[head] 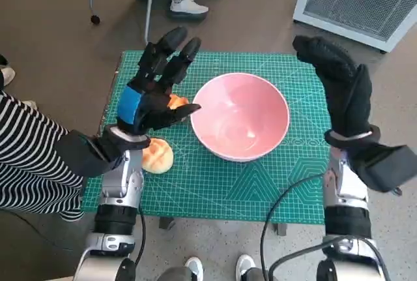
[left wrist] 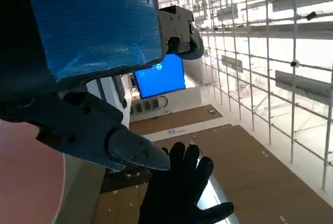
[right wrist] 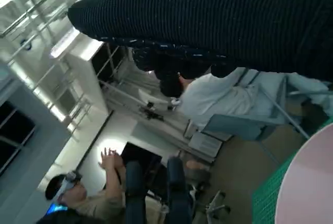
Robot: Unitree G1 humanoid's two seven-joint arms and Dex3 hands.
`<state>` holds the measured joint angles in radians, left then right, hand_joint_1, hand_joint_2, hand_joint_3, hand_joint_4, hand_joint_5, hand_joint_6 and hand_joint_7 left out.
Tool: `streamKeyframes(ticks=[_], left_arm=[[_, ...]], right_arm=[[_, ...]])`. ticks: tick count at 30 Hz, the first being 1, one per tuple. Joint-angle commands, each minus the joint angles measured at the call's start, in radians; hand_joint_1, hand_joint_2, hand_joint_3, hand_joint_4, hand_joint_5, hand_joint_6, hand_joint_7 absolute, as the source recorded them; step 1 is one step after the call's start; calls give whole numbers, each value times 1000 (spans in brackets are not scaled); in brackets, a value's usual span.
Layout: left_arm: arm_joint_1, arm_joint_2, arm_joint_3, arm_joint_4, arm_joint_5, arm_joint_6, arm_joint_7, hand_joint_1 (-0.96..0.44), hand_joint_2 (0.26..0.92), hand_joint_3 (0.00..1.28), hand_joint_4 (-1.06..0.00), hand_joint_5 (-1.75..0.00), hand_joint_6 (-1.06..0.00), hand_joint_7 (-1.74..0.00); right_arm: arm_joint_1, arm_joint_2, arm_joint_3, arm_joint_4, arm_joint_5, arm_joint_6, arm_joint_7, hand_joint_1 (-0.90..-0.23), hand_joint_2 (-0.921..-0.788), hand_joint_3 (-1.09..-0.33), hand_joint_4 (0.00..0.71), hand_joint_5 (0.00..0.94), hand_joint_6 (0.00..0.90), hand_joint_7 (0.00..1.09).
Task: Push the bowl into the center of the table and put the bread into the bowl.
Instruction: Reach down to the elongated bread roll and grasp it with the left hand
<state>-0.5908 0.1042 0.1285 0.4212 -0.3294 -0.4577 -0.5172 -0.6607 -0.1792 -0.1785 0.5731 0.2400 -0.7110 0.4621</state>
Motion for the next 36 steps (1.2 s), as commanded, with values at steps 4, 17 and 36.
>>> streamKeyframes(ticks=[4, 17, 36], left_arm=[[-13, 0, -9, -39, -10, 23, -12, -359, 919, 55, -217, 0, 1, -558], [-40, 92, -4, -33, 71, 16, -19, -344, 913, 52, -220, -4, 1, -572], [-356, 481, -197, 403, 581, 7, 12, -230, 830, 6, -196, -1, -180, -251]], right_arm=[[38, -2, 19, -30, -18, 27, -17, -814, -921, -703, 221, 7, 117, 493], [39, -6, 33, -40, -38, 25, -47, -807, -921, -703, 224, 7, 87, 508], [58, -3, 27, -72, -29, 40, -64, -792, -921, -699, 226, 5, 78, 526]])
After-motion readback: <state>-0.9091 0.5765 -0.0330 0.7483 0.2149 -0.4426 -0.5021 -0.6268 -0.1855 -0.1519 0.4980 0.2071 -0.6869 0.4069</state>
